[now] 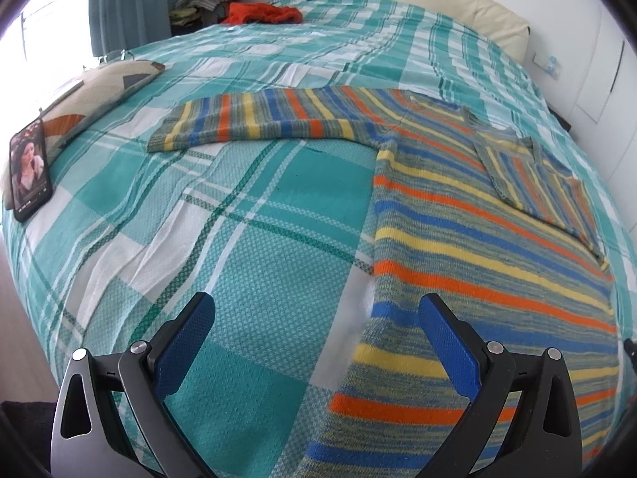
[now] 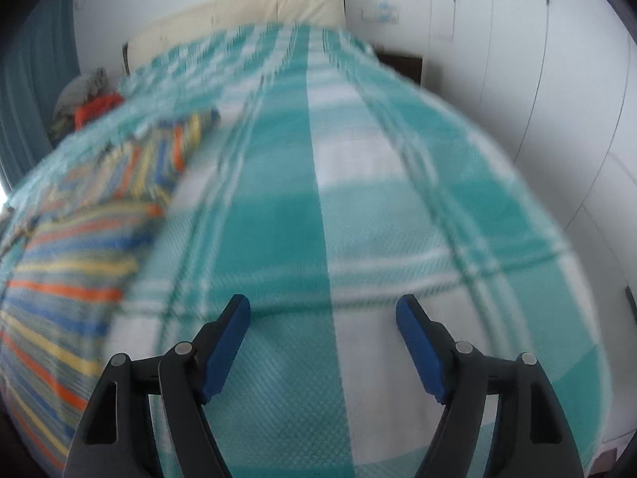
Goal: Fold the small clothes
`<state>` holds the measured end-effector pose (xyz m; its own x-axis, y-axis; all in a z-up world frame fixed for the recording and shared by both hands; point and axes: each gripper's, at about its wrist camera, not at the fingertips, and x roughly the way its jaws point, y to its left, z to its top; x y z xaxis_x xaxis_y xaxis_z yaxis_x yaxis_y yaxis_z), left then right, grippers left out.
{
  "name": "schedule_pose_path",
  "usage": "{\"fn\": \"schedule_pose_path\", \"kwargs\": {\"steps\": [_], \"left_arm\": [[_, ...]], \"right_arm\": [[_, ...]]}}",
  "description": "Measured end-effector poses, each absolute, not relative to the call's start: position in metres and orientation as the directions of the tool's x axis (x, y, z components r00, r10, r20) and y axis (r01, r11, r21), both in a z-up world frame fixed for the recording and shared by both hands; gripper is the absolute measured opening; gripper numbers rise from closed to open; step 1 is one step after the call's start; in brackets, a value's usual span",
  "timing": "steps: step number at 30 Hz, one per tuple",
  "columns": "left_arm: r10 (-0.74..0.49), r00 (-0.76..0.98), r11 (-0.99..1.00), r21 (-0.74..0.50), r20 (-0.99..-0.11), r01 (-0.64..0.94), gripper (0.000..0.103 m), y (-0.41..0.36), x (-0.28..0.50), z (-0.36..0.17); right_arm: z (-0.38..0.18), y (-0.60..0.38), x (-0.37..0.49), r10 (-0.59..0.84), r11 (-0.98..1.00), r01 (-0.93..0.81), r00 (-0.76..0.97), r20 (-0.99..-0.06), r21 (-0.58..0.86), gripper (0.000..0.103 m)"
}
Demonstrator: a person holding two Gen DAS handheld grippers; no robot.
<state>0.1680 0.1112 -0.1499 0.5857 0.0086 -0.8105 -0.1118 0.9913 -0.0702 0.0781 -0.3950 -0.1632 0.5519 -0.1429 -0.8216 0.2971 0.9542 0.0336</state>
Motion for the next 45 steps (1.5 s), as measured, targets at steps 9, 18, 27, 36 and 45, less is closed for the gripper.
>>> {"fn": "schedule_pose_path", "kwargs": {"steps": [9,18,27,36,45], "left_arm": [[0.004,0.583,0.993,-0.068,-0.812,-0.101,0.102,0.109,0.169,-0.15],[0.0,0.579,0.991,-0.078,-0.815,-0.109,0.102,0.111,0.169,-0.148],[-0.004,0.57,0.994,-0.067,-0.822,-0.089,0.102,0.106,0.17,-0.151],[-0.21,0.546,0.912,-0.364,-0.811,-0.19,0.102,0.166,0.201,-0.144],[-0.063,0.522,0.782,-0.367,-0.851,-0.504,0.101,0.287,0.301,-0.165]], "right_arm": [[-0.175,-0.393,0.08,-0.088,0.969,0.239,0.571,-0.816,0.063,0.099],[-0.177,-0.393,0.079,-0.083,0.969,0.239,0.573,-0.815,0.069,0.099],[-0.177,-0.392,0.08,-0.083,0.968,0.24,0.575,-0.814,0.071,0.099],[-0.177,-0.392,0.08,-0.084,0.968,0.24,0.575,-0.814,0.07,0.099],[-0.176,-0.391,0.08,-0.09,0.969,0.24,0.574,-0.814,0.063,0.1]]}}
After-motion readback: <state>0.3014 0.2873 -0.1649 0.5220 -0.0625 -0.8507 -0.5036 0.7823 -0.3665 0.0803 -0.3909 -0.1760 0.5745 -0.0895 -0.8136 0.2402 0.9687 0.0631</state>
